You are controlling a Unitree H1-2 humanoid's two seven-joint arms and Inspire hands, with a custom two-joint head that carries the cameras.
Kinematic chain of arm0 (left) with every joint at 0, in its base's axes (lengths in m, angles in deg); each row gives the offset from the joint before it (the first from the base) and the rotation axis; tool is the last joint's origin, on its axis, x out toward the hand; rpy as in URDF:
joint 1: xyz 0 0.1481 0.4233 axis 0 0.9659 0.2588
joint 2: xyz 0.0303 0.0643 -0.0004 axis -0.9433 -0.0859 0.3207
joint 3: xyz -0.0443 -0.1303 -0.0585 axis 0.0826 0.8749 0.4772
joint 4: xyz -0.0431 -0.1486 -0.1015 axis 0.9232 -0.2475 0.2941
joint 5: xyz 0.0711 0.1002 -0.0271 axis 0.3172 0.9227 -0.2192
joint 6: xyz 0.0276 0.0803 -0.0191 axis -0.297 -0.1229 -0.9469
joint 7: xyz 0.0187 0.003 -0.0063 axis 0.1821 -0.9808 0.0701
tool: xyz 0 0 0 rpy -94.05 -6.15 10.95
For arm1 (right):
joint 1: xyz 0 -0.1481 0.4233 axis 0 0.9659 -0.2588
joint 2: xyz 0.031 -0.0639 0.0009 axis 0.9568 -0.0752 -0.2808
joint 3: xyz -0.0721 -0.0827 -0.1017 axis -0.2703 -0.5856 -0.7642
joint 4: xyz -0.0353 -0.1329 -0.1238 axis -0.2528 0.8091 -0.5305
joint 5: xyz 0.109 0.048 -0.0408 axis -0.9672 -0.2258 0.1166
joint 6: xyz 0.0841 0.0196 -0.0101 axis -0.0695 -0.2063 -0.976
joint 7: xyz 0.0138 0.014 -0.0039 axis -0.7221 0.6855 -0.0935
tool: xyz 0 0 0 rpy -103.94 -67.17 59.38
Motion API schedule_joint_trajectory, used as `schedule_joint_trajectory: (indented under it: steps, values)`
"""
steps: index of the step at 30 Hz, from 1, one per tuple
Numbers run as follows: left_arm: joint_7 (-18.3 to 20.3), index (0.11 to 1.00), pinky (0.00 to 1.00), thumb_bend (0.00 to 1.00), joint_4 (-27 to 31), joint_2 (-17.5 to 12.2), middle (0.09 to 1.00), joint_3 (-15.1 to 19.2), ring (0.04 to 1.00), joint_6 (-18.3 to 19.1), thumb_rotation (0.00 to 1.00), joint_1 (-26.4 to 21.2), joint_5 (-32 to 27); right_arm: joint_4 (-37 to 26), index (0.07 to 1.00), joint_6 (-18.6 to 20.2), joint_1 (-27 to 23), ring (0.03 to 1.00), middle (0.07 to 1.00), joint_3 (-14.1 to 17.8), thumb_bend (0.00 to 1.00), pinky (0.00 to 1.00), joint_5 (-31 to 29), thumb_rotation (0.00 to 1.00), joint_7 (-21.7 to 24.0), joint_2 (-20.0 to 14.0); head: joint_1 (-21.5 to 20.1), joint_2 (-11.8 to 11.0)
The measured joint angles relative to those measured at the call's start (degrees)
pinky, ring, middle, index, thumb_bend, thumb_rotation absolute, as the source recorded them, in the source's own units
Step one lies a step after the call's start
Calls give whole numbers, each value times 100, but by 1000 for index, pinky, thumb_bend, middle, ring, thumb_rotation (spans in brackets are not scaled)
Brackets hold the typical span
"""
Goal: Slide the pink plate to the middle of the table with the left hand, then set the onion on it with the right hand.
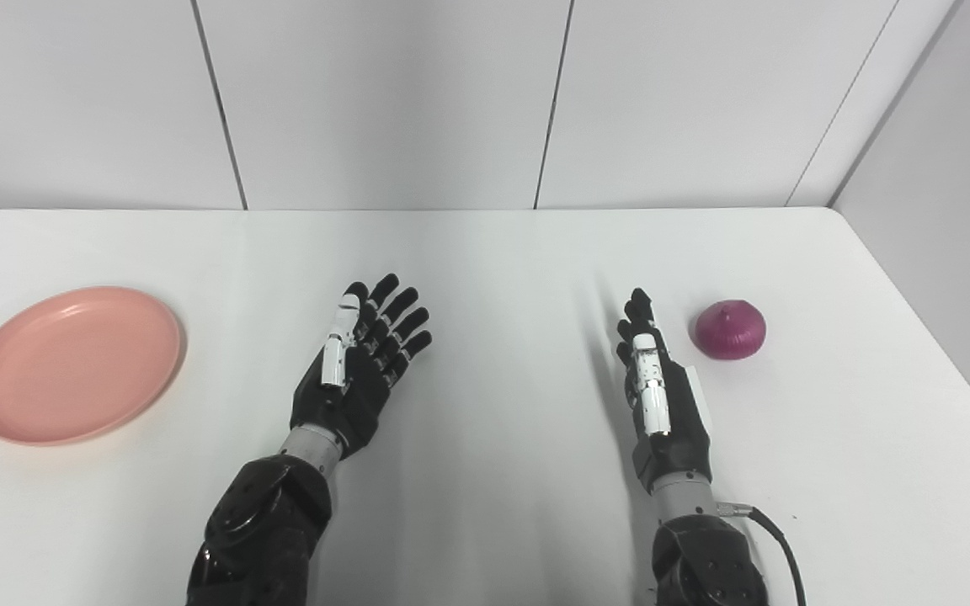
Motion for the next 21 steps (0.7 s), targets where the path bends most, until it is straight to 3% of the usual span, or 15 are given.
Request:
schedule_joint_trajectory:
  steps: [21]
  values:
    - [1, 943, 926, 443, -1, -1, 950, 1, 936, 1, 1000, 0, 0, 4, 1000, 0, 0, 993, 1000, -37, 295, 1000, -7, 1000, 12, -33, 0, 9]
